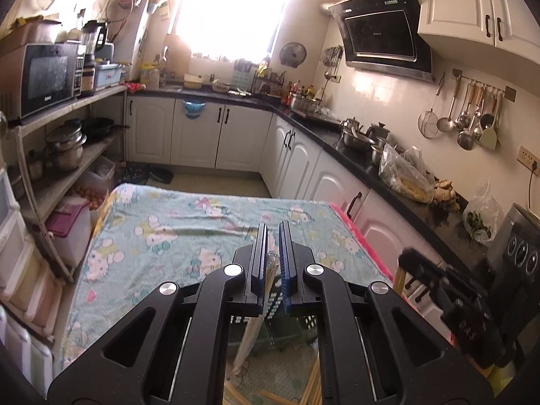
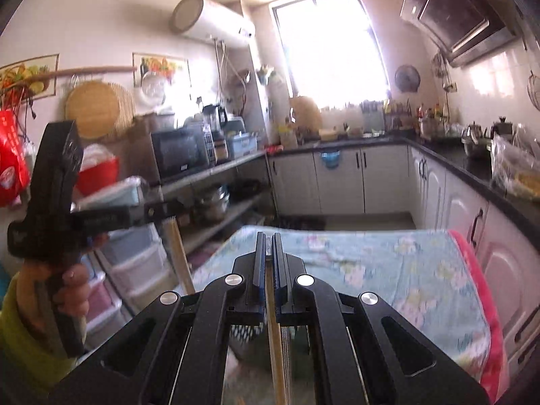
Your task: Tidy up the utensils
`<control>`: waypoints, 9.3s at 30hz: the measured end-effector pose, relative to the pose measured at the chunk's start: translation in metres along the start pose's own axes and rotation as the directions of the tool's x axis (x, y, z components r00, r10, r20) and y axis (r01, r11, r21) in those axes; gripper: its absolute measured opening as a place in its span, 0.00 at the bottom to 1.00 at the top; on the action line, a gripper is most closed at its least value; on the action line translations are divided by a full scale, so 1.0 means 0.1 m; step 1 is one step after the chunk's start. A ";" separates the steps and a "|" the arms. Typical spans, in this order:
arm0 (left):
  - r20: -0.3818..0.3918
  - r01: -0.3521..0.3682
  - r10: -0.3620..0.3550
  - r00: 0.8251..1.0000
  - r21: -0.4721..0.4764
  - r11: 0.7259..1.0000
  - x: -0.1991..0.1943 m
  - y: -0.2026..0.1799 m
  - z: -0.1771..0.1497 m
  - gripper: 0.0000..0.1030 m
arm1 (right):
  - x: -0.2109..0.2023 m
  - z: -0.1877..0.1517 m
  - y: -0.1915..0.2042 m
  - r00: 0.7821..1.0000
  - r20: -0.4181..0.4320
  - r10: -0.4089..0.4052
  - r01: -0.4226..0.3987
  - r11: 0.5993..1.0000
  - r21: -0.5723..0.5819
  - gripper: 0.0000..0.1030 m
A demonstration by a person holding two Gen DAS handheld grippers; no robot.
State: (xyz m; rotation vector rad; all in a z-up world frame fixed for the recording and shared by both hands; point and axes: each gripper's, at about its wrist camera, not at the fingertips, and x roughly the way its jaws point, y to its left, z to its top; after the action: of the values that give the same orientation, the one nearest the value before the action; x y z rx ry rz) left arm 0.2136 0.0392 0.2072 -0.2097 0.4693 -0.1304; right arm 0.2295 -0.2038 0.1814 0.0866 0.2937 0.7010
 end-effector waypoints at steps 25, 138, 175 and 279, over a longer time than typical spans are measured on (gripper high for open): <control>0.045 -0.061 0.058 0.997 0.063 0.996 0.48 -0.10 0.18 0.04 | 0.72 0.29 -0.39 0.980 0.179 -0.088 0.085 0.996 0.024 0.04; -0.491 -0.033 -0.039 0.870 -0.137 0.990 1.03 0.80 -2.27 0.31 | 0.03 -2.04 -0.58 0.851 -0.481 -0.212 0.314 0.939 0.140 0.55; -0.418 -0.032 -0.031 0.908 -0.142 0.989 1.00 0.69 -1.94 0.04 | 0.56 -2.17 -1.28 0.770 -0.587 -0.250 0.453 0.862 0.228 0.10; 0.075 0.196 -0.197 0.978 0.019 0.980 0.05 -0.30 0.24 0.01 | -0.23 0.36 -0.01 0.995 0.096 -0.025 0.018 0.997 0.074 0.01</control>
State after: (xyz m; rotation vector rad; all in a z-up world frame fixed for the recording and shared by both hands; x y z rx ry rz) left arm 0.2270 0.0136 0.2333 -0.2485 0.3711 -0.3173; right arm 0.2242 -0.2184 0.2208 0.1861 0.2273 0.6623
